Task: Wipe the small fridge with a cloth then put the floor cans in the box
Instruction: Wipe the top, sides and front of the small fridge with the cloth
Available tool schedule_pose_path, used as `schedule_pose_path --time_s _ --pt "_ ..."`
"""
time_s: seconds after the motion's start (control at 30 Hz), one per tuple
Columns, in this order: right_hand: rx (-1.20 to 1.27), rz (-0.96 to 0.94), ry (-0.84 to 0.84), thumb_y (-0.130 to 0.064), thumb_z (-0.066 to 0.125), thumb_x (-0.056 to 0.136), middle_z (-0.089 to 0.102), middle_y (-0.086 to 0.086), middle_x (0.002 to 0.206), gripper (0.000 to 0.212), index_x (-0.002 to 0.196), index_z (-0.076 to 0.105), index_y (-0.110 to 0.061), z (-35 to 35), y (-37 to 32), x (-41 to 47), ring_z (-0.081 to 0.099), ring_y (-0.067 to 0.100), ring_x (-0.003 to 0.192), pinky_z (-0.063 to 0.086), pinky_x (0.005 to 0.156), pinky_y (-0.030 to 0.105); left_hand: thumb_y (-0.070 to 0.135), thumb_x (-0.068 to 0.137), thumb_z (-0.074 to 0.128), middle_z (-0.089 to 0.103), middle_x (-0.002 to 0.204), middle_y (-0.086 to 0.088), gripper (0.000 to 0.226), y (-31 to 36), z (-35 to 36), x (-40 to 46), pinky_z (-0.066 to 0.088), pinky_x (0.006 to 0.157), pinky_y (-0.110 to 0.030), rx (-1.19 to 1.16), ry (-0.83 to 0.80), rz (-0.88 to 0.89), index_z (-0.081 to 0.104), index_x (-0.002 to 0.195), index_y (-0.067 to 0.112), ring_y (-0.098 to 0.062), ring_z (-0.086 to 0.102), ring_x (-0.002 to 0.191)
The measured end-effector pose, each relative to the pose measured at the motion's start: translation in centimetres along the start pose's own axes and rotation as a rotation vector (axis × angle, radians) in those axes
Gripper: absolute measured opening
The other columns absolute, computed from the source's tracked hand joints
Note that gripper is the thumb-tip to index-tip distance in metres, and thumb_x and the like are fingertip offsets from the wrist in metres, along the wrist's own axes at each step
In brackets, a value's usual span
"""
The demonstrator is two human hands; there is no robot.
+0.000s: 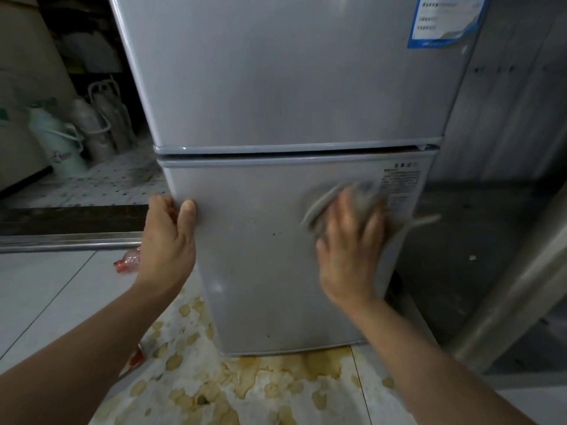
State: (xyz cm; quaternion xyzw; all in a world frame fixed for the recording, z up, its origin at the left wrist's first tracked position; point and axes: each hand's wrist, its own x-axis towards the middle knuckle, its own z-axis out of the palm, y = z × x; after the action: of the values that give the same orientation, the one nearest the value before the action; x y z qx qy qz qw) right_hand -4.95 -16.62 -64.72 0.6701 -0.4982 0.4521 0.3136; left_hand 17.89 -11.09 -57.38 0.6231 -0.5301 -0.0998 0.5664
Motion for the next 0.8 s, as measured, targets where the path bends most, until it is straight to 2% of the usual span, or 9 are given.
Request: schedule_pose_path --time_s 0.07,0.17,0.27,0.37,0.43,0.53,0.63,0.73,0.8 --pt "-0.057 -0.329 -0.146 -0.032 0.068 0.077 0.029 -0.005 0.146 0.072 0.139 0.033 -0.022 0.8 0.3 -4.2 0.027 0.043 0.128 0.028 0.106 0.056 0.04 0.096 0.037 0.054 0.093 -0.002 0.024 -0.3 -0.1 0.2 0.044 0.065 -0.027 0.003 -0.028 0.017 0.04 0.102 0.017 -0.01 0.055 0.08" --pt "-0.063 -0.446 -0.17 -0.021 0.08 0.066 0.032 -0.009 0.144 0.086 0.139 0.034 -0.024 0.7 1.5 -4.9 0.029 0.039 0.129 0.023 0.109 0.052 0.044 0.094 0.037 0.053 0.089 0.003 0.027 -0.6 -0.5 0.4 0.044 0.063 -0.024 0.005 -0.064 0.033 0.038 0.102 0.018 -0.008 0.055 0.081" --pt "0.032 -0.427 -0.061 -0.012 0.069 0.073 0.029 -0.008 0.146 0.08 0.142 0.031 -0.024 -0.5 0.8 0.4 0.022 0.037 0.134 0.007 0.114 0.047 0.044 0.093 0.037 0.052 0.089 0.005 0.029 -0.7 -0.4 0.3 0.041 0.061 -0.02 -0.012 -0.075 0.035 0.038 0.102 0.017 -0.005 0.055 0.081" --pt "0.011 -0.294 0.092 -0.028 0.052 0.089 0.027 -0.007 0.149 0.061 0.145 0.028 -0.024 -0.8 -0.8 5.6 0.015 0.035 0.139 0.005 0.115 0.046 0.044 0.094 0.038 0.052 0.087 0.005 0.028 -0.7 -0.1 0.3 0.04 0.06 -0.018 -0.021 -0.052 0.02 0.039 0.102 0.016 -0.005 0.055 0.079" --pt "-0.004 -0.223 0.108 -0.034 0.048 0.091 0.026 -0.008 0.15 0.06 0.146 0.027 -0.025 -0.5 -2.0 5.7 0.012 0.035 0.14 0.007 0.115 0.048 0.045 0.094 0.039 0.054 0.088 0.001 0.03 -0.7 -0.1 0.3 0.046 0.062 -0.026 -0.015 -0.03 0.022 0.04 0.1 0.015 -0.013 0.056 0.08" --pt "-0.068 -0.433 0.005 -0.037 0.048 0.09 0.029 -0.012 0.151 0.058 0.143 0.031 -0.025 0.4 -2.9 1.8 0.017 0.036 0.138 0.011 0.112 0.05 0.049 0.092 0.04 0.057 0.092 -0.007 0.036 -0.6 -0.5 0.4 0.052 0.072 -0.043 0.004 -0.029 0.002 0.042 0.1 0.014 -0.023 0.058 0.084" --pt "-0.067 -0.684 -0.167 -0.027 0.047 0.086 0.035 -0.013 0.146 0.054 0.14 0.041 -0.024 0.7 -2.4 -0.4 0.023 0.032 0.137 0.022 0.108 0.051 0.048 0.092 0.043 0.058 0.09 0.002 0.03 -0.4 -0.9 0.4 0.053 0.074 -0.042 -0.031 -0.082 -0.025 0.043 0.101 0.019 -0.015 0.059 0.083" --pt "-0.051 -0.696 -0.21 -0.009 0.041 0.081 0.029 -0.012 0.149 0.063 0.142 0.036 -0.022 -0.5 -2.3 -0.1 0.02 0.029 0.139 0.014 0.112 0.047 0.029 0.095 0.047 0.057 0.094 0.013 0.011 -1.3 -1.3 -0.5 0.05 0.077 -0.037 0.031 -0.128 -0.061 0.043 0.105 0.027 -0.007 0.058 0.084" --pt "-0.02 -0.668 -0.154 -0.003 0.039 0.079 0.028 -0.009 0.151 0.066 0.142 0.033 -0.02 -1.4 -2.9 2.1 0.019 0.031 0.139 0.007 0.115 0.044 0.015 0.094 0.046 0.059 0.097 0.012 0.018 -2.0 -1.9 -1.2 0.049 0.08 -0.034 0.096 -0.16 -0.099 0.047 0.109 0.025 -0.005 0.056 0.083"
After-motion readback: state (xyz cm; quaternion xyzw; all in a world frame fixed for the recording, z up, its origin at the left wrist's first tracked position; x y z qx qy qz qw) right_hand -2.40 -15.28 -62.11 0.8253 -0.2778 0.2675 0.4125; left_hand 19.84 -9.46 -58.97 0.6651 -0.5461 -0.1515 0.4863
